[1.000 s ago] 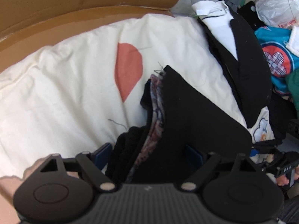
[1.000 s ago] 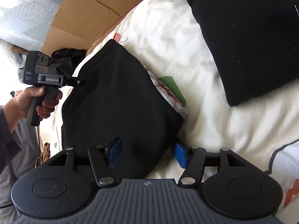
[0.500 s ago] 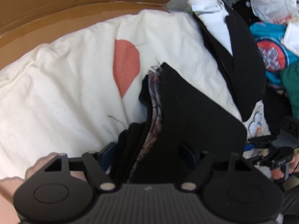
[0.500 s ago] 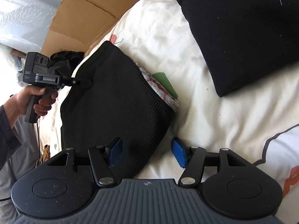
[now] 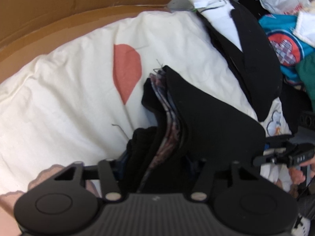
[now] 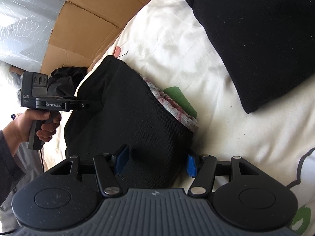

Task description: Fold clothes

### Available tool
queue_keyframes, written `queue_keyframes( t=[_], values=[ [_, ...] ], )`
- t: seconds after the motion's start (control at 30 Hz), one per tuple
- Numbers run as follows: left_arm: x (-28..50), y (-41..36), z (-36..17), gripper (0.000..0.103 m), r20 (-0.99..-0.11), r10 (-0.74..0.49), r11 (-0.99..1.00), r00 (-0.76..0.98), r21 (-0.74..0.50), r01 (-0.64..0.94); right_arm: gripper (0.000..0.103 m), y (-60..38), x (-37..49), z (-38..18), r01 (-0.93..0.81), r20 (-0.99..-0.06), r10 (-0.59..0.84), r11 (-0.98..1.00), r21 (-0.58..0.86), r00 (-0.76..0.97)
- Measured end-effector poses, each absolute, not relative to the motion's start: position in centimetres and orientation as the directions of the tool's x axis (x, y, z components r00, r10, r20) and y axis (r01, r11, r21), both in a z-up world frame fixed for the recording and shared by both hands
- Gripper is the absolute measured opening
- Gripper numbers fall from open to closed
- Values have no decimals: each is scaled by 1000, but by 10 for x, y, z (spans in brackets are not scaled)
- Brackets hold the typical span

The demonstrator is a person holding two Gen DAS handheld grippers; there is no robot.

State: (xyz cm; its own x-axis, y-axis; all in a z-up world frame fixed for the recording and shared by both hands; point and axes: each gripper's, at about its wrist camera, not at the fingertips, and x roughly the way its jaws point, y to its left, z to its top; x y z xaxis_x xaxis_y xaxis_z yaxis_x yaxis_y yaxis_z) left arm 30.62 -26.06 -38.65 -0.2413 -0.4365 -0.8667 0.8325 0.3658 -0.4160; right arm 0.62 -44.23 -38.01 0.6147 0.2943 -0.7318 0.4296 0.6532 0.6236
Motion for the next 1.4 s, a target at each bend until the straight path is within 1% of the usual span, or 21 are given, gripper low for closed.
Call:
queue_keyframes(
  t=[0.07, 0.1, 0.3, 0.5, 0.63, 0.83, 0.93, 1.0, 1.03, 1.07, 1.17, 1.23, 1.27, 1.3, 1.4],
  values=[
    [305, -258, -382, 40, -861, -451, 356, -236, -416, 837, 23, -442, 4, -378, 413, -730, 282, 674, 612, 622],
    [305, -256, -380, 37, -856, -461, 351, -233, -417, 838, 21, -443, 2, -375, 400, -717, 283, 674, 621, 637],
    [301, -244, -370, 32, -832, -519, 339, -195, -410, 847, 14, -440, 6, -365, 359, -707, 278, 708, 608, 650],
    [312, -229, -365, 32, -789, -589, 380, -175, -462, 802, 13, -451, 23, -352, 330, -687, 265, 725, 604, 676],
    [320, -224, -363, 32, -755, -638, 416, -147, -500, 760, 12, -466, 39, -342, 331, -678, 229, 737, 590, 699],
    [321, -234, -372, 33, -781, -615, 450, -111, -463, 764, 13, -478, 54, -344, 337, -694, 205, 758, 559, 691],
    [321, -236, -375, 38, -789, -607, 461, -102, -453, 764, 16, -481, 52, -350, 360, -705, 207, 743, 564, 678],
    [322, -235, -376, 42, -789, -607, 465, -98, -452, 761, 31, -485, 49, -354, 388, -713, 198, 726, 568, 672],
    [322, -234, -376, 44, -790, -606, 467, -96, -451, 761, 34, -486, 47, -356, 400, -718, 190, 723, 564, 669],
    [323, -234, -376, 49, -791, -604, 469, -92, -447, 762, 36, -487, 45, -357, 401, -717, 193, 718, 569, 670],
    [323, -233, -375, 52, -797, -598, 472, -86, -437, 765, 38, -487, 40, -360, 401, -715, 204, 710, 578, 669],
    [323, -233, -375, 56, -802, -591, 473, -91, -435, 766, 39, -484, 38, -362, 398, -718, 215, 711, 580, 662],
    [323, -234, -375, 61, -808, -581, 474, -98, -434, 766, 40, -483, 38, -363, 398, -719, 220, 710, 582, 659],
    [323, -234, -377, 64, -817, -566, 473, -110, -431, 769, 41, -480, 37, -365, 398, -721, 232, 705, 587, 653],
    [323, -234, -383, 65, -816, -561, 465, -138, -450, 762, 42, -473, 36, -372, 397, -728, 257, 701, 593, 635]
  ],
)
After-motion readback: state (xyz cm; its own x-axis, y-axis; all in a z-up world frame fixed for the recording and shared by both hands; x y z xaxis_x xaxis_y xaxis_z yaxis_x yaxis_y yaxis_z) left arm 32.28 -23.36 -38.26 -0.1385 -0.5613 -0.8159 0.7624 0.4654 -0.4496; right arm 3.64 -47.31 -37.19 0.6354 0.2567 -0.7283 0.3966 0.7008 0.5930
